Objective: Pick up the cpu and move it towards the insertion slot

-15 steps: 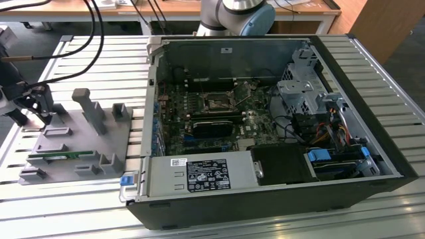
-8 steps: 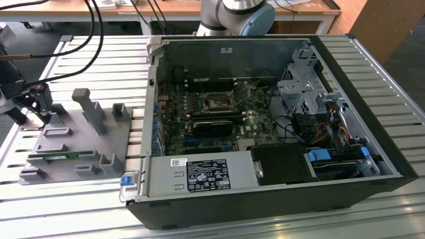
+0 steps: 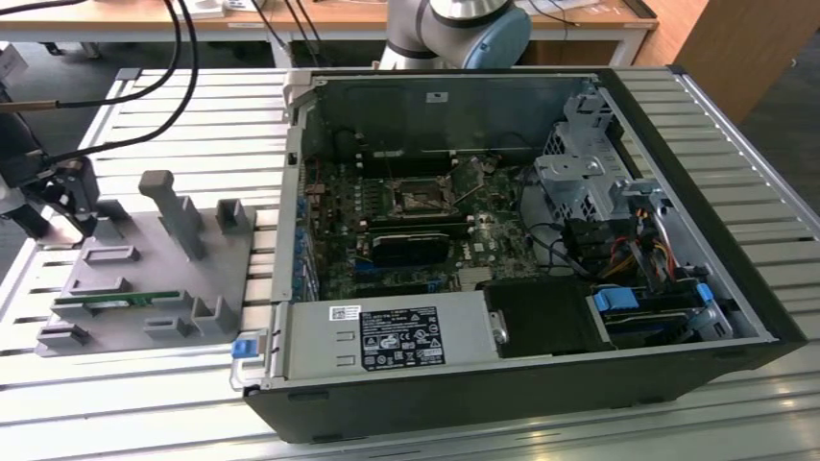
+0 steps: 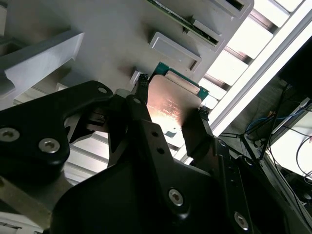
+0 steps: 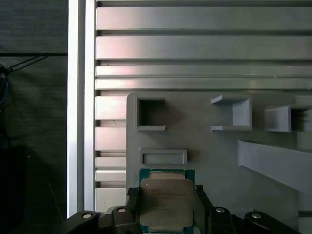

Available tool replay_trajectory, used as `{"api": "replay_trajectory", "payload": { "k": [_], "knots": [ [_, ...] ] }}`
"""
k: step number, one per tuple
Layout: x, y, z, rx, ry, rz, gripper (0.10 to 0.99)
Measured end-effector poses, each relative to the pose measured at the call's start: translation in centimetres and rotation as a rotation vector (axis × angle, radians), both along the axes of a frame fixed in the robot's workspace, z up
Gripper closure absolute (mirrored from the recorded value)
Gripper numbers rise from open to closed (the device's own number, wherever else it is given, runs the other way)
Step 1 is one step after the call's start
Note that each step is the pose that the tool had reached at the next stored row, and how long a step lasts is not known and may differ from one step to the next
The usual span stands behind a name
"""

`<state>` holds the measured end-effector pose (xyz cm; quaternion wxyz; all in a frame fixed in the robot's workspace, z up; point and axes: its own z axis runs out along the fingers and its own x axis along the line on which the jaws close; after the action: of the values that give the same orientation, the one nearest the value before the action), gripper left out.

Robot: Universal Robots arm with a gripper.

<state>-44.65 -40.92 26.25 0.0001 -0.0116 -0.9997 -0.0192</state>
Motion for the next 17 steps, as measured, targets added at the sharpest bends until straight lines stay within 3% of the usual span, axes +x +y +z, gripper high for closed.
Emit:
{"api": "replay_trajectory", "payload": {
  "k": [17],
  "knots": [
    [0.00,0.01,0.91,0.000,0.0001,0.000,0.557]
  ]
}}
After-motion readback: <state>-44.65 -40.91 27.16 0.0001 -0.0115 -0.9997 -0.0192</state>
